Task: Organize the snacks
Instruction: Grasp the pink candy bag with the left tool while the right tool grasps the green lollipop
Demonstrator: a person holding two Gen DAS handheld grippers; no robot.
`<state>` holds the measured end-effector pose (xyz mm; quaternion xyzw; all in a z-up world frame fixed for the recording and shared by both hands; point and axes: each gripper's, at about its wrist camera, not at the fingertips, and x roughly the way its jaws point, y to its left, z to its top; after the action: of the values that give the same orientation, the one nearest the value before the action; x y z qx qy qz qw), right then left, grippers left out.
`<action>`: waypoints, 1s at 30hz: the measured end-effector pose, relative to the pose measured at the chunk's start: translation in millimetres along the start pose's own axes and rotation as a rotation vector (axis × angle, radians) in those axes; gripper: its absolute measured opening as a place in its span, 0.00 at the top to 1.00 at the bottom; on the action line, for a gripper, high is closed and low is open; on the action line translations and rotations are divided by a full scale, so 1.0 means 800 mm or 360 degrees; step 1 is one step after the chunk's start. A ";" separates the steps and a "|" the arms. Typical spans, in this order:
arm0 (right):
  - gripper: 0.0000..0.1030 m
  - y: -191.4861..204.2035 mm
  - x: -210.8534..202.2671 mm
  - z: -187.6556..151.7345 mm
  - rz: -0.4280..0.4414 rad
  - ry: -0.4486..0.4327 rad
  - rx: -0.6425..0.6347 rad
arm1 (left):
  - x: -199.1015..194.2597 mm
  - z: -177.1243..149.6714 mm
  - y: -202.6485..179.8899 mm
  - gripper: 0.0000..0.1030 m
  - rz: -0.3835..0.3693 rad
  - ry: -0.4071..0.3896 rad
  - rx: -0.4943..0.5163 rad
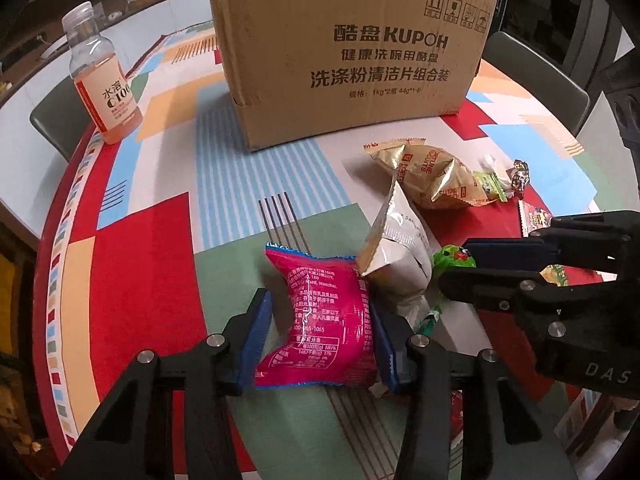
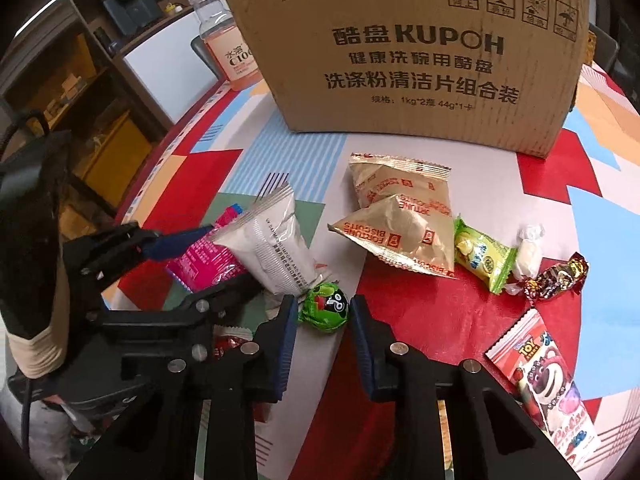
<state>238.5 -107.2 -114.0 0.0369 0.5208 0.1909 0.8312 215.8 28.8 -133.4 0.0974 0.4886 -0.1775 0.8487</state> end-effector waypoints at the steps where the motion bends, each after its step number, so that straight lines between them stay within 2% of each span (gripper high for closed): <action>1: 0.75 -0.001 -0.002 0.000 -0.0006 -0.0006 -0.0006 | -0.001 0.000 0.000 0.56 -0.0003 -0.0005 -0.0007; 15: 0.75 0.001 -0.041 -0.004 -0.0041 -0.0109 -0.0062 | -0.061 -0.008 0.001 0.57 0.0106 -0.0166 -0.0153; 16: 0.75 0.001 -0.047 -0.004 -0.0041 -0.0125 -0.0068 | -0.067 -0.008 0.001 0.59 0.0108 -0.0184 -0.0167; 17: 0.75 0.002 -0.051 -0.004 -0.0042 -0.0140 -0.0074 | -0.071 -0.008 0.001 0.78 0.0112 -0.0195 -0.0175; 18: 0.75 0.003 -0.056 -0.004 -0.0043 -0.0153 -0.0080 | -0.075 -0.008 0.001 0.85 0.0120 -0.0201 -0.0186; 23: 0.75 0.006 -0.078 -0.002 -0.0050 -0.0223 -0.0100 | -0.084 -0.010 0.000 0.85 0.0117 -0.0224 -0.0212; 25: 0.75 0.008 -0.083 -0.002 -0.0053 -0.0240 -0.0106 | -0.086 -0.014 0.002 0.77 0.0099 -0.0225 -0.0227; 27: 0.75 0.010 -0.084 -0.002 -0.0044 -0.0236 -0.0112 | -0.086 -0.018 0.002 0.58 0.0100 -0.0211 -0.0220; 30: 0.75 0.015 -0.080 -0.004 -0.0047 -0.0225 -0.0127 | -0.083 -0.026 0.000 0.50 0.0105 -0.0159 -0.0189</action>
<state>207.4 -119.1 -58.2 0.0094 0.4534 0.1962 0.8694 168.9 49.5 -86.3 0.0541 0.4520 -0.1249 0.8816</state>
